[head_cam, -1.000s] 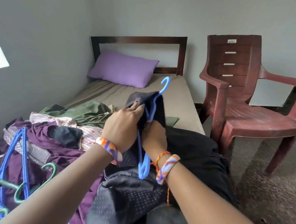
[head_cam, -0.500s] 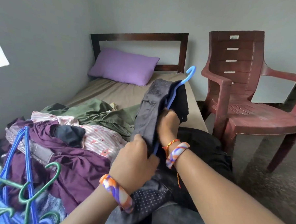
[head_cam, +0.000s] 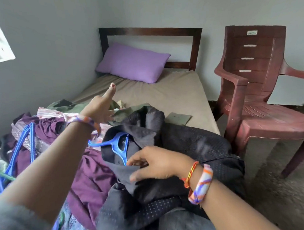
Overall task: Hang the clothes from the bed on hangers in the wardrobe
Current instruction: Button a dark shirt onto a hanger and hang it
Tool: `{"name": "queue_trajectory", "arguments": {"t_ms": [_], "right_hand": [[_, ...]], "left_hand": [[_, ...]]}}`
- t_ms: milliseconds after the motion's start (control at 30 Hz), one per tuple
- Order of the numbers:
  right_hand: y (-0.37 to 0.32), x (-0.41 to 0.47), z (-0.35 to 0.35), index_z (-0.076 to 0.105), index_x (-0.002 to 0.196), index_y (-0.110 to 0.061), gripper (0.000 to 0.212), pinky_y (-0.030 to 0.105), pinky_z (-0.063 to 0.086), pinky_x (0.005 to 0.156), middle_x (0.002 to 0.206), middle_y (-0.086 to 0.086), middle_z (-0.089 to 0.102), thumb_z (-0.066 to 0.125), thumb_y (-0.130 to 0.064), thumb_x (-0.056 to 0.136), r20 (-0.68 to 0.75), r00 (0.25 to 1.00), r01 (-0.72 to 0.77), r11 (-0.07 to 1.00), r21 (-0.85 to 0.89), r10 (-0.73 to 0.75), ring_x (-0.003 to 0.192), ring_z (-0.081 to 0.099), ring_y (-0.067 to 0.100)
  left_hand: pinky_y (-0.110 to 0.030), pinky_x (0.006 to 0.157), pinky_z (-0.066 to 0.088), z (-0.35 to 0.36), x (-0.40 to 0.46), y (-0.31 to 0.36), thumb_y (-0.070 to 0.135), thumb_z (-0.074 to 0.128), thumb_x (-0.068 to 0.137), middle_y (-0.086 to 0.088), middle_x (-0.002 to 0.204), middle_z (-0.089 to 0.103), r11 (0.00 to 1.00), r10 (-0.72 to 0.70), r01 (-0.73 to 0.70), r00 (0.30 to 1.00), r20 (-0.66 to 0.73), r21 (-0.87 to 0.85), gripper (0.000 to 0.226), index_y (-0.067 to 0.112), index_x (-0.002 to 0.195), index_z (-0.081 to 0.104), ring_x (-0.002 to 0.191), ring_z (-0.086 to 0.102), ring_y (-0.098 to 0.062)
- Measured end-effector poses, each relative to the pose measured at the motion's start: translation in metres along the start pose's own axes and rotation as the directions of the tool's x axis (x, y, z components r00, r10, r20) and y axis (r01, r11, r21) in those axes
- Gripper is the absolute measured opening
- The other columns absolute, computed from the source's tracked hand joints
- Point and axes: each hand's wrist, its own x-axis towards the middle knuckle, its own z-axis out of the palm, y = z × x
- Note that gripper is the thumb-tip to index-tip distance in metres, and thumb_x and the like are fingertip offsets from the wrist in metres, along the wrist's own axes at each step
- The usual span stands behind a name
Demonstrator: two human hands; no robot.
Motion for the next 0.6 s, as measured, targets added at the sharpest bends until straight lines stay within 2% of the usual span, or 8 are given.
{"name": "queue_trajectory", "arguments": {"t_ms": [67,100,167,233,300,433,533,600], "right_hand": [[-0.002,0.003,0.008,0.068,0.108,-0.014,0.025,0.026,0.046,0.085,0.100,0.006,0.067,0.066,-0.011,0.083,-0.053,0.997,0.058,0.994,-0.097,-0.064,0.093,0.061,0.017],[-0.003,0.005,0.010,0.069,0.107,-0.016,0.027,0.027,0.048,0.087,0.102,0.006,0.067,0.065,-0.007,0.083,-0.094,0.992,0.070,0.992,-0.105,-0.080,0.096,0.061,0.016],[-0.006,0.006,0.011,0.071,0.103,-0.022,0.027,0.030,0.049,0.090,0.101,0.000,0.068,0.063,-0.005,0.083,-0.190,0.978,0.072,0.993,-0.096,-0.090,0.096,0.060,0.010],[-0.007,0.006,0.008,0.072,0.100,-0.023,0.027,0.030,0.050,0.090,0.096,-0.004,0.070,0.062,-0.006,0.082,-0.294,0.950,0.093,0.995,-0.036,-0.100,0.092,0.061,0.005],[-0.009,0.006,0.003,0.073,0.097,-0.019,0.024,0.030,0.051,0.087,0.090,-0.003,0.072,0.062,-0.005,0.081,-0.420,0.901,0.136,0.990,0.036,-0.109,0.086,0.063,0.007],[-0.010,0.020,-0.007,0.073,0.090,-0.015,0.019,0.034,0.054,0.083,0.085,-0.001,0.073,0.063,-0.003,0.079,-0.658,0.752,0.185,0.964,0.192,-0.013,0.082,0.067,0.010],[-0.003,0.047,-0.010,0.072,0.088,-0.014,0.017,0.039,0.054,0.083,0.086,0.002,0.073,0.064,-0.003,0.078,-0.739,0.669,0.185,0.944,0.272,0.082,0.084,0.068,0.014],[-0.005,0.066,-0.005,0.072,0.089,-0.017,0.018,0.041,0.053,0.084,0.088,0.002,0.073,0.063,-0.005,0.078,-0.705,0.707,0.167,0.958,0.232,0.047,0.088,0.068,0.019]], "left_hand": [[-0.039,0.081,0.048,-0.002,0.020,-0.005,0.062,0.057,0.081,-0.012,0.099,0.059,0.994,-0.098,0.095,0.994,0.051,0.056,0.047,0.015,0.088,0.058,0.077,0.055,-0.026],[-0.041,0.089,0.047,-0.004,0.029,-0.012,0.061,0.060,0.078,-0.014,0.111,0.060,0.962,-0.124,0.108,0.991,0.046,0.252,0.051,0.014,0.097,0.063,0.086,0.058,-0.028],[-0.034,0.096,0.043,-0.007,0.039,-0.027,0.055,0.058,0.083,-0.015,0.115,0.062,0.664,-0.094,0.098,0.994,-0.046,0.741,0.057,0.005,0.110,0.064,0.104,0.058,-0.030],[-0.028,0.086,0.041,-0.009,0.041,-0.044,0.046,0.051,0.091,-0.016,0.105,0.062,0.425,-0.070,0.071,0.997,-0.045,0.903,0.049,0.000,0.100,0.064,0.102,0.057,-0.029],[-0.027,0.080,0.039,-0.010,0.035,-0.057,0.039,0.048,0.095,-0.014,0.101,0.060,0.387,-0.139,0.069,0.990,-0.016,0.920,0.044,-0.002,0.096,0.062,0.101,0.057,-0.029],[-0.033,0.084,0.045,-0.028,0.034,-0.078,0.056,0.044,0.090,-0.020,0.111,0.063,0.328,-0.039,0.036,0.999,-0.025,0.944,0.056,0.003,0.102,0.059,0.103,0.059,-0.035],[-0.034,0.078,0.047,-0.033,0.028,-0.080,0.051,0.050,0.089,-0.017,0.101,0.064,0.423,0.009,-0.048,0.999,0.049,0.905,0.050,0.004,0.100,0.063,0.094,0.061,-0.032],[-0.030,0.061,0.046,-0.032,0.018,-0.073,0.033,0.058,0.089,-0.014,0.084,0.062,0.528,-0.058,-0.139,0.978,0.198,0.838,0.025,0.010,0.086,0.067,0.074,0.059,-0.028]]}}
